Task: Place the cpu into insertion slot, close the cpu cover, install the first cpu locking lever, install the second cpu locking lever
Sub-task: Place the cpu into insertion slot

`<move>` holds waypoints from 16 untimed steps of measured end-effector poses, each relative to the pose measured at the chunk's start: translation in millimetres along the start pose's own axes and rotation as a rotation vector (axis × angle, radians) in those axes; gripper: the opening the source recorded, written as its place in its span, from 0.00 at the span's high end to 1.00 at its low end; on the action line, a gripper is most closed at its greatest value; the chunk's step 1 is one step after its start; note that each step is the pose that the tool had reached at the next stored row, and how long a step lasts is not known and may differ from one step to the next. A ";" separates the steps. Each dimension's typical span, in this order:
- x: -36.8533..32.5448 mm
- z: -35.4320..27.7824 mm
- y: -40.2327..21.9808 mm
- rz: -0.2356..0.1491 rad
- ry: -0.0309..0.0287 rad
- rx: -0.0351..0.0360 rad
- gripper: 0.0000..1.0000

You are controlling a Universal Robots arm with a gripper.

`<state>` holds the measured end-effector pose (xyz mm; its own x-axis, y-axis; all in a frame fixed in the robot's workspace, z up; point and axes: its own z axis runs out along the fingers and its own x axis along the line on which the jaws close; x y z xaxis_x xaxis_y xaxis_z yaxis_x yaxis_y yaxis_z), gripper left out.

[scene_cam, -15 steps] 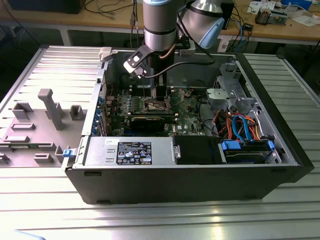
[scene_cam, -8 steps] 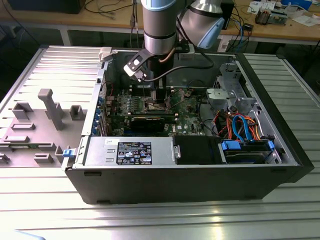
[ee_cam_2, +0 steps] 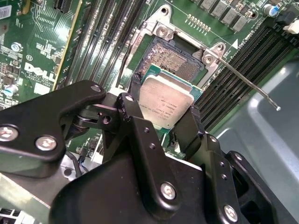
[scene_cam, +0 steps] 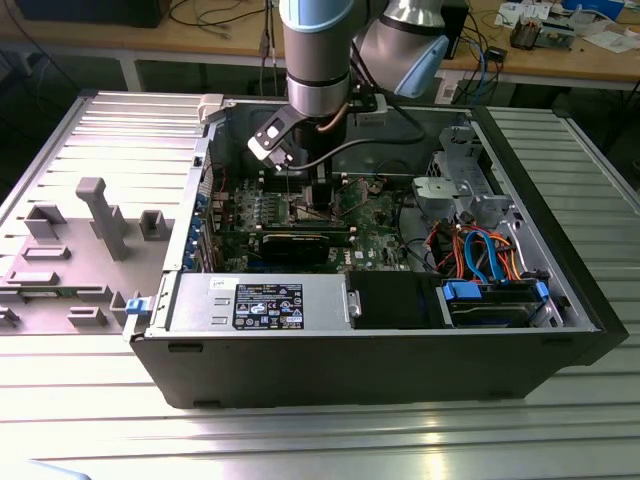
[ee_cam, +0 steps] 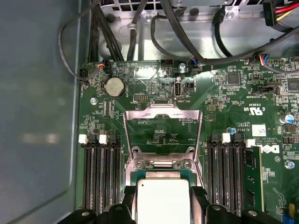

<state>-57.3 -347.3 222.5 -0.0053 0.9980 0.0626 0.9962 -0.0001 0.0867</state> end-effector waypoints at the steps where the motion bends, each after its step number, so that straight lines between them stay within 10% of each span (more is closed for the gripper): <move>1: 0.0 0.5 -0.7 0.000 0.0000 -0.0002 0.45; 16: -0.1 1.9 -9.7 0.000 0.0001 -0.0002 0.45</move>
<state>-66.8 -347.3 219.8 -0.0054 0.9980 0.0627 0.9962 -0.0001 0.0869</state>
